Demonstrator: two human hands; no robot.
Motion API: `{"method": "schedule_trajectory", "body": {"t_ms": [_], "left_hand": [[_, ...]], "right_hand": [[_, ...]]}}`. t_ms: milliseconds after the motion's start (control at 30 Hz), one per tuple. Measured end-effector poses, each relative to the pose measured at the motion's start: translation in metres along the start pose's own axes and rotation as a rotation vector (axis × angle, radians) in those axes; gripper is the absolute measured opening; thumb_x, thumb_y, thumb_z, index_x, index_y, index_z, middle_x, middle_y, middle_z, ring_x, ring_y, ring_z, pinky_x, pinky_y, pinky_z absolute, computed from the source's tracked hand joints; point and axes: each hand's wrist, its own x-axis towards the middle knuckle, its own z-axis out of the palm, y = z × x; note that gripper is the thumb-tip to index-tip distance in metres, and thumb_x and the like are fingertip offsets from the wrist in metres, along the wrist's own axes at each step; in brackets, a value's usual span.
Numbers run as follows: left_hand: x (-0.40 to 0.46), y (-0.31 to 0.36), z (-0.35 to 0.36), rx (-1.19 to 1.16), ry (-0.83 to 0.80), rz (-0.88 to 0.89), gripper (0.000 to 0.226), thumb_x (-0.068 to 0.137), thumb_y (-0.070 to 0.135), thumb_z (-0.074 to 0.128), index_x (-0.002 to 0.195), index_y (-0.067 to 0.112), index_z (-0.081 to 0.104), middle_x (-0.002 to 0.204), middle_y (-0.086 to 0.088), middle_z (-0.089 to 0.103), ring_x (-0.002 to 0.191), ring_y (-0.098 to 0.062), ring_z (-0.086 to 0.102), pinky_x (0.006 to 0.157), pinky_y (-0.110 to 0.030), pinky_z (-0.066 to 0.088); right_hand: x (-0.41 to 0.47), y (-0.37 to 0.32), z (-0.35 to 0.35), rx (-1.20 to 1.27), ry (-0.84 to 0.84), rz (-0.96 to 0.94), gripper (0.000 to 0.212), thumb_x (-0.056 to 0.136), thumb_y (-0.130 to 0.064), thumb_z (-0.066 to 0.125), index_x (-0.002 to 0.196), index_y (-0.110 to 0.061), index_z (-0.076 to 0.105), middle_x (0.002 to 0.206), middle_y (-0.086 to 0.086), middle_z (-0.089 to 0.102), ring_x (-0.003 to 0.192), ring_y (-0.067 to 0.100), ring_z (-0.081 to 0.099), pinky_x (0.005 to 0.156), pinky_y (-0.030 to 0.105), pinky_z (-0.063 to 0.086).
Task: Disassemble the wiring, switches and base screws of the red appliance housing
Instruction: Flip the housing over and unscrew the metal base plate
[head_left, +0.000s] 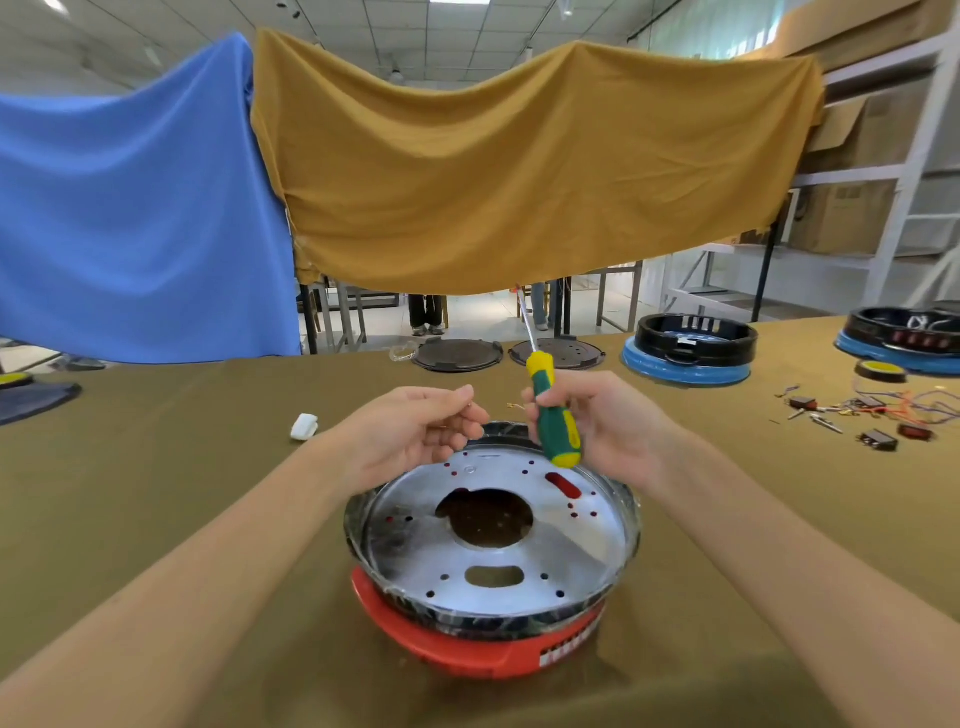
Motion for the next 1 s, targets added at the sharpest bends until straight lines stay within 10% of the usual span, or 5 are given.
{"method": "schedule_trajectory", "body": {"t_ms": [200,433,667,800,1000], "left_hand": [[-0.001,-0.001,0.014,0.062,-0.081,0.008,0.032,0.083,0.032,0.062,0.091,0.003,0.071,0.073,-0.005,0.067,0.062,-0.01,0.057,0.058,-0.018,0.051],[-0.006,0.0,0.023,0.134,-0.081,0.025,0.035,0.089,0.039,0.056,0.083,0.007,0.068,0.068,-0.005,0.064,0.058,-0.01,0.056,0.056,-0.018,0.049],[-0.017,-0.005,-0.008,1.025,0.465,0.223,0.002,0.095,0.03,0.062,0.096,0.028,0.063,0.091,0.013,0.064,0.085,0.0,0.06,0.068,-0.013,0.04],[-0.023,-0.021,-0.035,0.756,0.432,-0.129,0.032,0.092,0.029,0.067,0.121,0.024,0.055,0.112,0.006,0.058,0.103,-0.014,0.056,0.077,-0.024,0.041],[-0.027,-0.037,-0.033,0.446,0.386,-0.302,0.018,0.088,0.008,0.06,0.102,0.0,0.069,0.101,-0.022,0.073,0.094,-0.037,0.071,0.096,-0.056,0.049]], "right_hand": [[-0.003,0.012,0.014,-0.546,0.039,-0.224,0.016,0.086,-0.005,0.075,0.101,-0.004,0.07,0.067,0.002,0.062,0.056,0.011,0.053,0.056,0.022,0.049],[-0.014,0.017,0.012,-0.642,0.048,-0.324,0.012,0.09,-0.018,0.072,0.093,-0.006,0.07,0.064,0.004,0.061,0.055,0.011,0.054,0.056,0.018,0.049],[-0.018,-0.003,-0.055,-0.766,0.405,-0.257,0.01,0.09,-0.014,0.068,0.084,-0.006,0.066,0.065,0.002,0.062,0.048,0.008,0.053,0.052,0.022,0.049],[-0.023,0.015,-0.101,-0.922,0.511,-0.062,0.013,0.089,-0.01,0.067,0.082,0.001,0.066,0.071,0.012,0.063,0.053,0.016,0.052,0.054,0.028,0.048],[-0.024,0.026,-0.117,-1.06,0.548,0.125,0.006,0.086,-0.009,0.071,0.088,-0.005,0.073,0.067,0.01,0.068,0.052,0.015,0.058,0.052,0.026,0.052]]}}
